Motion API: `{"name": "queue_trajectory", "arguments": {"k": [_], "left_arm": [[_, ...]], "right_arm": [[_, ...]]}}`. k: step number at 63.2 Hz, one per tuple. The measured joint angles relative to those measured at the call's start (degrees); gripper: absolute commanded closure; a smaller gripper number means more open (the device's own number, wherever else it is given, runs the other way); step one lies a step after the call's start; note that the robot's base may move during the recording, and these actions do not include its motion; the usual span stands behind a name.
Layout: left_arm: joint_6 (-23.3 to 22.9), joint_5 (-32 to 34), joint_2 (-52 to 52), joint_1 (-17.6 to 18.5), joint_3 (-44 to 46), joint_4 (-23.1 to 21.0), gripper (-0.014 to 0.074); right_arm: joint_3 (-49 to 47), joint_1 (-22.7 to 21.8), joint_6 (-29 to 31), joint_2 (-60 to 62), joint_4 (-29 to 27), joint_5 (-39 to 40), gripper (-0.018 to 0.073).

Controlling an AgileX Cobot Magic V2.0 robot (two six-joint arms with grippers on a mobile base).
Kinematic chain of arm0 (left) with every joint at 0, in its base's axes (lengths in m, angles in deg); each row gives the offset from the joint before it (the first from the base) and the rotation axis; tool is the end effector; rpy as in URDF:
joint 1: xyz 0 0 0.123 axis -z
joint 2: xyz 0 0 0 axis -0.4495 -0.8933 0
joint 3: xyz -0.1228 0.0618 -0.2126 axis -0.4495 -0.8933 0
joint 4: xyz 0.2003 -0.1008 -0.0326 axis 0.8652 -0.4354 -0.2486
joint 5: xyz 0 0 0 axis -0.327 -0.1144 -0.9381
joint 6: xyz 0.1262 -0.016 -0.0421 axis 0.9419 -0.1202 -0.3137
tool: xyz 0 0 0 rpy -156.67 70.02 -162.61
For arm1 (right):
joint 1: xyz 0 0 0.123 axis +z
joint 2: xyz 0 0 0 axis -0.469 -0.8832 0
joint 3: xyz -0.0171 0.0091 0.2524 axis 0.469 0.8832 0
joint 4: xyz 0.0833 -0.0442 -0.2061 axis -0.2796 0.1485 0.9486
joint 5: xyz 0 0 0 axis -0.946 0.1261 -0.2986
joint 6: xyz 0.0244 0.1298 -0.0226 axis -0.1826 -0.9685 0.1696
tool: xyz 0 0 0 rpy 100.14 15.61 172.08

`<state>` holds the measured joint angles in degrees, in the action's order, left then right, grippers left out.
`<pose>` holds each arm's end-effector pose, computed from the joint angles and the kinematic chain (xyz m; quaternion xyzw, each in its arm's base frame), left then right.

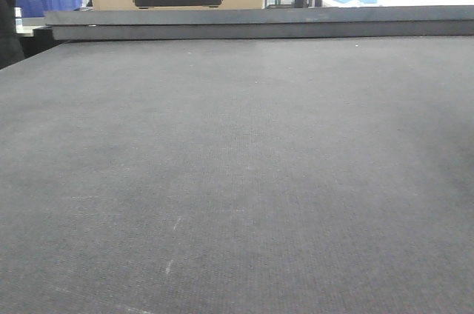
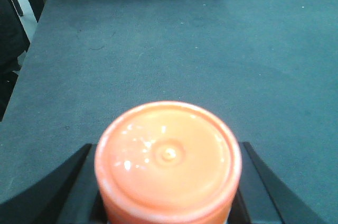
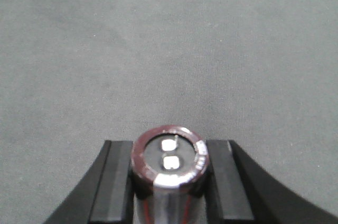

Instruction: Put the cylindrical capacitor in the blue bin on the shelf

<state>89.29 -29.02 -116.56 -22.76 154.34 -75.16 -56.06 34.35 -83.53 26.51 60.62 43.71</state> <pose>0.1898 -0.0124 0.3966 0.0295 0.8414 -0.0150 0.5394 0.1977 0.0379 0.3386 -0.0565 0.8672 0.0898 0.4866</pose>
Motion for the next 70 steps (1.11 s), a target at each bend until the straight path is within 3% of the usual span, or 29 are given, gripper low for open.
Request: {"name": "queue_trajectory", "arguments": {"k": [70], "left_arm": [[0.0,0.0,0.0,0.0,0.0,0.2,0.0707]], "right_arm": [[0.0,0.0,0.0,0.0,0.0,0.0,0.0721]]}}
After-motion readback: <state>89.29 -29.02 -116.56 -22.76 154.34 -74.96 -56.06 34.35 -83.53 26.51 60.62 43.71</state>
